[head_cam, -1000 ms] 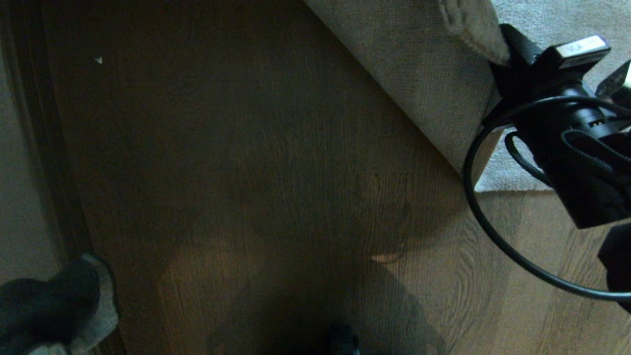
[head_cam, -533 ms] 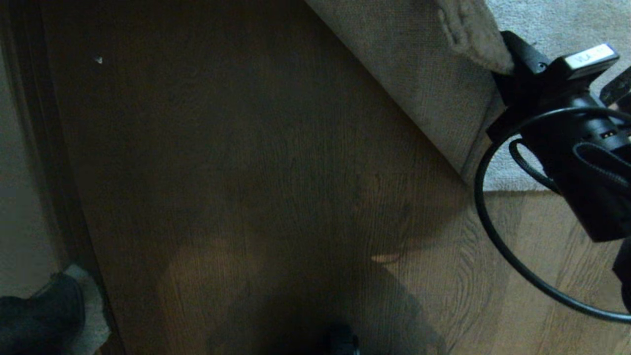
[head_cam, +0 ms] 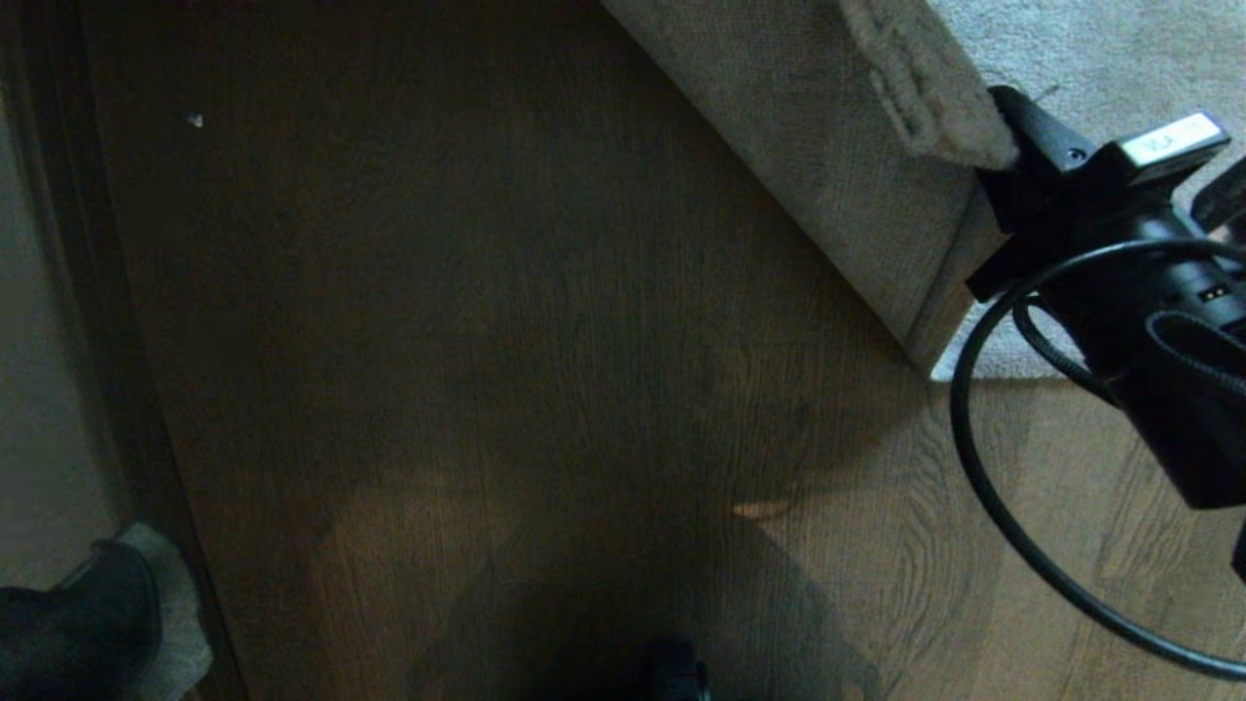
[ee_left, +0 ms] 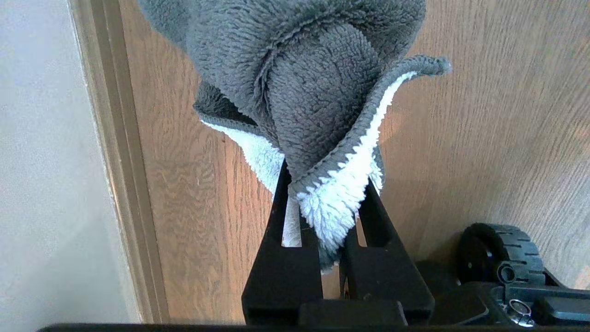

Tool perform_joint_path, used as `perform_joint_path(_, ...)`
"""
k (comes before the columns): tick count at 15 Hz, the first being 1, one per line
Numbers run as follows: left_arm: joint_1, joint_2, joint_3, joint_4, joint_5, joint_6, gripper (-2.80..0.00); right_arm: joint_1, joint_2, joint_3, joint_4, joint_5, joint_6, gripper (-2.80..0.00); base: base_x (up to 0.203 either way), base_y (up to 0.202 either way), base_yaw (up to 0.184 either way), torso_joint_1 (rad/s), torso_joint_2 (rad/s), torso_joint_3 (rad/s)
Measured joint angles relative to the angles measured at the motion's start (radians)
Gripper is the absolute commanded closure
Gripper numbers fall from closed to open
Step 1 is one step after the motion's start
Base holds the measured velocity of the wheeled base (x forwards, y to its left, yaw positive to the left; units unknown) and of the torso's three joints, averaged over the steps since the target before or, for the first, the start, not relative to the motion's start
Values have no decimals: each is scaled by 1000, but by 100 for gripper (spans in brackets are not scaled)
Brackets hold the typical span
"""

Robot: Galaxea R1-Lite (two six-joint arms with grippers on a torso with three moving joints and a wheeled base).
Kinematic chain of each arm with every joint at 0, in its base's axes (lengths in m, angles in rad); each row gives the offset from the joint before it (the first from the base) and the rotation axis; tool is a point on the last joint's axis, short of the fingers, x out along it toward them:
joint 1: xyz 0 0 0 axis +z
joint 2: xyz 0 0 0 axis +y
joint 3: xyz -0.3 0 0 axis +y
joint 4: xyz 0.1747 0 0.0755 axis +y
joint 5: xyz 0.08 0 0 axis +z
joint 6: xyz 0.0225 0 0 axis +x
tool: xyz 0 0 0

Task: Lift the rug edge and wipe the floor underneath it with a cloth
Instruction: Lay down the carpet

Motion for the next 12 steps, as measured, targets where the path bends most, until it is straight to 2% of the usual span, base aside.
perform_joint_path(5,0,0,0,0,0,0,0,11,-3,14,0,2,2,0,0,0,0,0,0,0)
perform_joint_path(6,0,0,0,0,0,0,0,12,-5,19,0,7,3,-280,0,0,0,0,0,0)
perform_joint_path(12,-2,0,0,1,0,0,0,13,-22,49,-3,11,23,-280,0,0,0,0,0,0)
